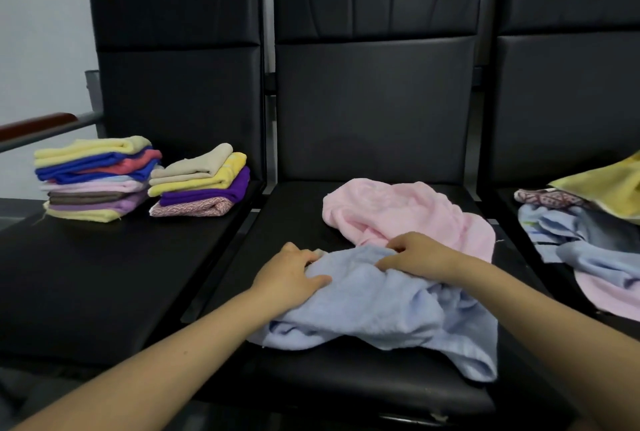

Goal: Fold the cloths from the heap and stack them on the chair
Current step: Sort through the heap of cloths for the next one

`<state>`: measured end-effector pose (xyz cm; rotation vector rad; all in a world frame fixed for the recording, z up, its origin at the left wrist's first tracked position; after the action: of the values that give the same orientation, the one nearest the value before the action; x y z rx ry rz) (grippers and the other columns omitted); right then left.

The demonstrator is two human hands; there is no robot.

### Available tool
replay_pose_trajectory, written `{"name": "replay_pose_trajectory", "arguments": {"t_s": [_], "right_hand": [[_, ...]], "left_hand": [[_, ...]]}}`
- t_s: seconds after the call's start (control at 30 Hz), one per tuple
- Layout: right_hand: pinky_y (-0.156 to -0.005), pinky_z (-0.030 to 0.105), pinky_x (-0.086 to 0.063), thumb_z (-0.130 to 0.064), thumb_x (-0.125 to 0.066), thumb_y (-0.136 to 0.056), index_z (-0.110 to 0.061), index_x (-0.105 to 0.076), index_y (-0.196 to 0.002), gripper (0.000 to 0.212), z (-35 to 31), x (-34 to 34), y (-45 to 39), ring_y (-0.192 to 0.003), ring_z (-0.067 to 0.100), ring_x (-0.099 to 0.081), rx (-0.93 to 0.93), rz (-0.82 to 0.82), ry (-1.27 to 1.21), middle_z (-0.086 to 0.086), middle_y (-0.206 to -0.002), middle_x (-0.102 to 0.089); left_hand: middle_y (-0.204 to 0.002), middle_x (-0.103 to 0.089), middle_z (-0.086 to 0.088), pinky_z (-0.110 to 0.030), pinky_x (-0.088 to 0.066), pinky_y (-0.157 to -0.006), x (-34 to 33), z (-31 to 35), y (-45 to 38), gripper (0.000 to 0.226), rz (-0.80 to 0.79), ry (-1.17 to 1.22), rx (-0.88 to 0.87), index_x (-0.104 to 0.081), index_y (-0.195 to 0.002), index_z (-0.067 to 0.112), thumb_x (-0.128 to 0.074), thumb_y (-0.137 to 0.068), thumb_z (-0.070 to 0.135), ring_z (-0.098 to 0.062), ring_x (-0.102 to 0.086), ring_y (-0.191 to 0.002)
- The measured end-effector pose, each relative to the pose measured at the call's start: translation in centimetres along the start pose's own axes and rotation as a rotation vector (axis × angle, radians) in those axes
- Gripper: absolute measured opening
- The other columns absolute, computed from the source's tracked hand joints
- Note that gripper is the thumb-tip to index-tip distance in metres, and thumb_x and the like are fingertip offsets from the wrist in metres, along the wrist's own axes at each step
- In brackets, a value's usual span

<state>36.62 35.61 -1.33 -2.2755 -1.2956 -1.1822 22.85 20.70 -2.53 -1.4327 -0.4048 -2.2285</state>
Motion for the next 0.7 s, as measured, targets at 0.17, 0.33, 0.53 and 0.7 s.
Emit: {"name": "replay_pose_trajectory", "arguments": {"t_s": [0.17, 0.33, 0.53, 0.7], "right_hand": [[-0.068, 0.021, -0.043, -0.017, -0.067, -0.082, -0.002, -0.060, -0.084, 0.017, -1.7, 2.2, 1.4, -0.073, 0.010, -0.051, 0.188, 0.150, -0.256, 0.002, -0.075, -0.057], [-0.060, 0.025, -0.038, -0.015, -0.066, -0.084, -0.016, -0.049, -0.059, 0.031, -3.6, 5.4, 2.5, -0.061, 0.014, -0.045, 0.274, 0.251, -0.724, -0.002, -0.060, -0.049], [-0.058, 0.027, -0.046, -0.034, -0.076, -0.076, -0.025, -0.068, -0.068, 0.014, -6.5, 6.5, 4.4, -0.062, 0.011, -0.060, 0.331, 0.052, -0.564, -0.002, -0.068, -0.063], [-0.069, 0.032, -0.052, -0.038, -0.081, -0.064, -0.002, -0.072, -0.088, 0.044, -3.1, 7.0, 5.1, -0.079, 0.022, -0.070, 0.145, -0.129, -0.422, 0.015, -0.089, -0.073]], "left_hand": [[-0.068, -0.050, 0.007, -0.030, -0.040, -0.068, 1.3, 0.7, 0.0, 0.024, 0.065, 0.350, -0.042, -0.055, -0.070, 0.015, -0.058, -0.092, 0.024, -0.007, -0.045, -0.065], [-0.074, -0.040, -0.006, -0.031, -0.028, -0.060, 6.0, 1.5, 1.1, 0.017, 0.183, 1.007, -0.060, -0.050, -0.076, 0.015, -0.057, -0.090, 0.023, -0.015, -0.036, -0.070], [-0.101, -0.063, -0.011, -0.035, -0.047, -0.081, 9.9, 0.8, 1.6, 0.024, 0.223, 1.325, -0.009, -0.061, -0.108, 0.008, -0.055, -0.096, 0.029, -0.021, -0.060, -0.092], [-0.073, -0.062, 0.009, -0.024, -0.052, -0.055, 12.5, -3.1, 0.8, 0.006, 0.335, 1.426, 0.031, -0.060, -0.090, 0.026, -0.061, -0.093, 0.030, -0.007, -0.061, -0.067]]}}
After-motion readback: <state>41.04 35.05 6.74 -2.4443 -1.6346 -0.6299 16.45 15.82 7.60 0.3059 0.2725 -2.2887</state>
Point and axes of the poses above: each hand's wrist, its own y-axis away from the middle knuckle, its own x-axis out of the back of the hand, z = x × y, the point moved 9 cm from there along -y, towards the middle knuckle
